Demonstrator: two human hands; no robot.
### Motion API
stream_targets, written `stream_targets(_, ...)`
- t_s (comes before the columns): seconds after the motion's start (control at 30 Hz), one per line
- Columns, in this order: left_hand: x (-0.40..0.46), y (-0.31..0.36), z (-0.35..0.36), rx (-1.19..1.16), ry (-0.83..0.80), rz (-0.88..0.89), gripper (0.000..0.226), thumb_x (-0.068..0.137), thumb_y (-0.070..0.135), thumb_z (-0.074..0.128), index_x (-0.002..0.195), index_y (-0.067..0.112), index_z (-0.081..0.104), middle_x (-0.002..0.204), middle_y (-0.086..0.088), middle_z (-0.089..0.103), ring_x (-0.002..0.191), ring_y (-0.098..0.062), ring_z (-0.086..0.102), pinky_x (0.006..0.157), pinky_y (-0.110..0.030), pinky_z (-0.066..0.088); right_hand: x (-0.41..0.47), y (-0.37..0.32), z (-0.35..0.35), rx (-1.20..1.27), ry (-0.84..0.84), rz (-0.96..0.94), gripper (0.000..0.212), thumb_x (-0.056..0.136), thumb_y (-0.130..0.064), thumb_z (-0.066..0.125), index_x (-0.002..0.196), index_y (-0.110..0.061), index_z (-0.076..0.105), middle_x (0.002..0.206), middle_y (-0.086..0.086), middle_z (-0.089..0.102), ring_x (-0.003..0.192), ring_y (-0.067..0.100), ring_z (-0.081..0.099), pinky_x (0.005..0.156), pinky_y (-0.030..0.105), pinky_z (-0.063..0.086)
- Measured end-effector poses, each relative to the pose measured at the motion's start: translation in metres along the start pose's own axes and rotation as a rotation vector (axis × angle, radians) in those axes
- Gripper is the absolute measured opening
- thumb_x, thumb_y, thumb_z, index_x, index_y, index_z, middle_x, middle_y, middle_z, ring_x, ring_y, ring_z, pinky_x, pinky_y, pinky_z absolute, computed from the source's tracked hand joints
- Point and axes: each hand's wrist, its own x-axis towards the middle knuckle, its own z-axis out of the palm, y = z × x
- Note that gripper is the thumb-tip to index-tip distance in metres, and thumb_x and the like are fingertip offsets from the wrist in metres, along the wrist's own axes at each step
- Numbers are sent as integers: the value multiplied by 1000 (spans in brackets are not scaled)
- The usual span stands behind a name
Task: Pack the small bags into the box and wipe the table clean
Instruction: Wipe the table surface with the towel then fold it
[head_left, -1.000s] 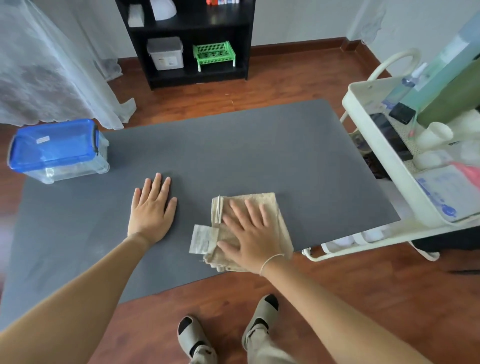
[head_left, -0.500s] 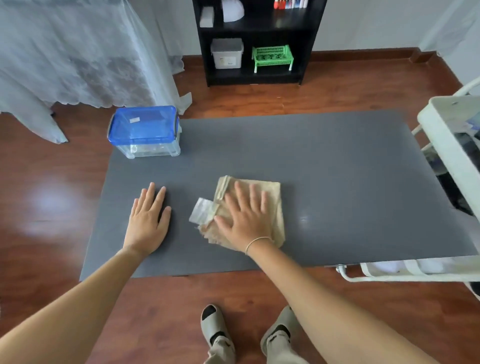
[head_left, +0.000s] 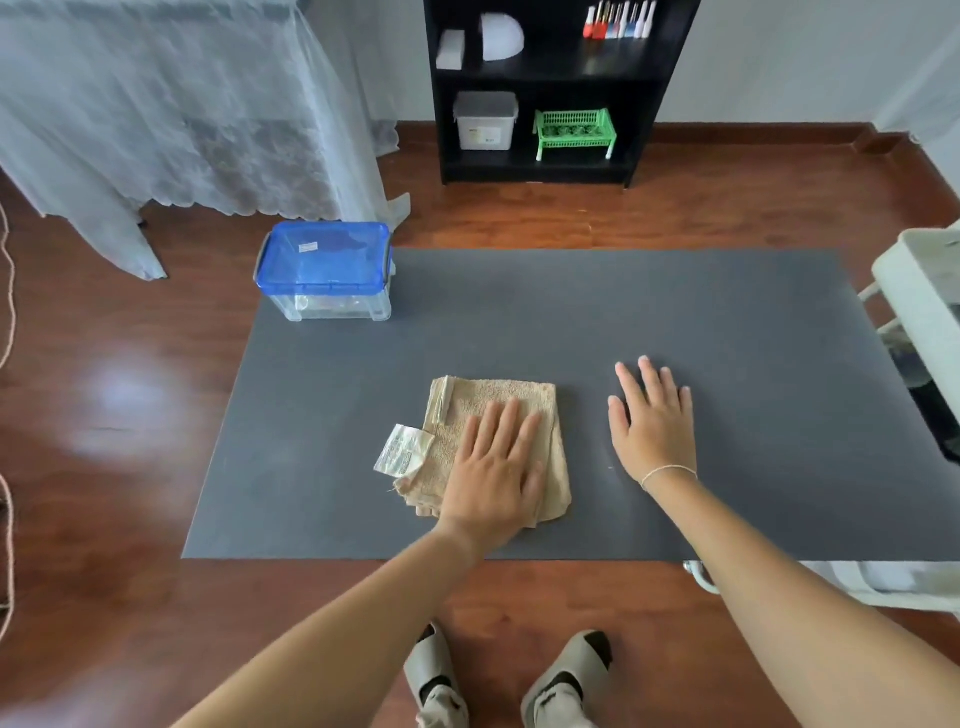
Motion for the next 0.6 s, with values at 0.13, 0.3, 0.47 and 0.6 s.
stream_targets(0.13,36,-26,-8,93,-26,11,60,89,49,26,145,37,10,158,4,12,146,-28,3,116,-47,-2,0,1,2,-11,23,-7,43,95,-27,41,138,-19,41,150,11,34,137,36,29,112,52,19)
stream_targets(0.3,112,-66,-28,140,-22,-117,57,89,55,29,143,45,12,158,3,9,144,-35,-2,113,-58,-4,-1,0,3,-1,56,-14,43,95,-28,38,137,-19,42,149,11,36,137,36,31,112,53,21)
stream_targets(0.47,151,-60,-23,139,-13,-81,55,87,60,24,140,51,11,159,1,6,144,-38,-6,113,-59,-5,0,-1,3,-3,84,-12,49,91,-33,31,136,-20,44,148,10,38,136,35,33,111,52,23)
stream_targets(0.6,128,-64,-23,137,-1,-83,55,88,61,22,141,51,7,159,5,4,145,-34,-5,114,-56,-1,-1,2,4,-3,82,-12,45,93,-31,37,136,-20,44,148,9,38,136,33,33,112,51,21)
